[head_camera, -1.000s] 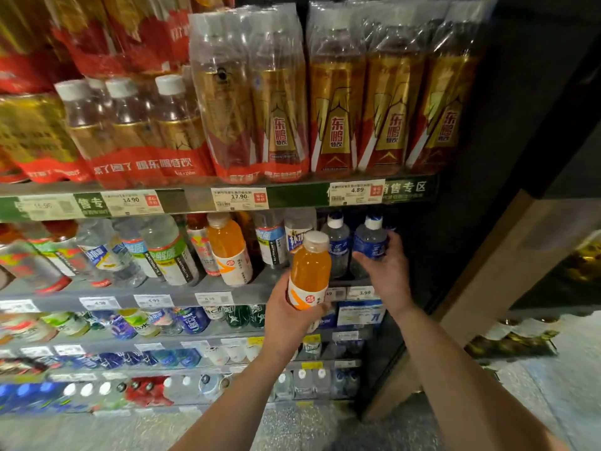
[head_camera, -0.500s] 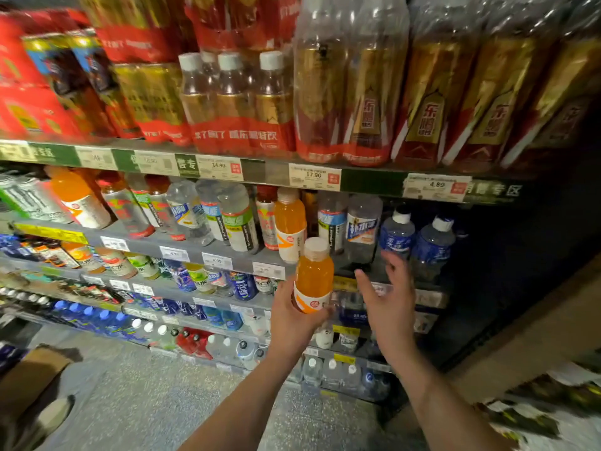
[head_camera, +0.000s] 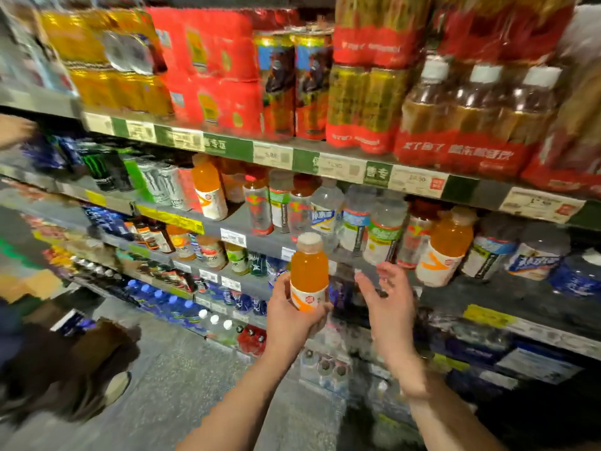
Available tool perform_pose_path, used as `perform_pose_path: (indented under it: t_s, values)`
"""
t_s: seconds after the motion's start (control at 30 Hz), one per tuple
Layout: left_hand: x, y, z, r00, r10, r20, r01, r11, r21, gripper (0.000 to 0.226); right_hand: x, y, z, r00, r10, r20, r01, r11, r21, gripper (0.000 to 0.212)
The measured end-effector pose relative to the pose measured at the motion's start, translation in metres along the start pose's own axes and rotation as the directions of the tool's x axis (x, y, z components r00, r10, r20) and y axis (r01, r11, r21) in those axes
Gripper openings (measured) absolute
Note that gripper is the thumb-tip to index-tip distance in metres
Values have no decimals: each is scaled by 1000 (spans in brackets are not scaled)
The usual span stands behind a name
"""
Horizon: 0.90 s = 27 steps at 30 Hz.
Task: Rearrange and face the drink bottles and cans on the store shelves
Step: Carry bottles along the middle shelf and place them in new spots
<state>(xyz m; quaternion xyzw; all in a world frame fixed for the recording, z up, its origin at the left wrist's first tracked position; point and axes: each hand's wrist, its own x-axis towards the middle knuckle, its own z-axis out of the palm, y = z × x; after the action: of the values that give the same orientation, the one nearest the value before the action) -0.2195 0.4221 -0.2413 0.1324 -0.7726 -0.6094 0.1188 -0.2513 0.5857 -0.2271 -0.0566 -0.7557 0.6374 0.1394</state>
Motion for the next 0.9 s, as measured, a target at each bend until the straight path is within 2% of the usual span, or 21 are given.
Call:
perform_pose_path:
  t_s: [0.1,0.33,0.5,0.6,0.77,0.9]
  values:
    - [27,-7,-44,999,37,23,-37,999,9,71,-6,-11,52,999,54,-1,-54,997,59,26]
    - [86,-22,-102,999,25,-22,-25,1000,-9,77,-6,-18,146,999,23,48,-23,1000,-7,33]
    - [133,-33,-127,996,-10,-84,5,998,-61,74,21,-14,199,998,-24,62,28,998,-55,42]
    - [156,-35,-143,993,-14,-116,8,999,-49,73,39,-15,234,996,-1,92,9,996,-89,54]
    - [195,-39,-164,985,-23,-172,16,999,-40,77,69,-14,292,996,-92,-20,89,987,-134,65]
    - [219,-45,-175,983,-49,-178,38,997,-62,75,74,-8,319,991,-58,-121,47,995,-91,69]
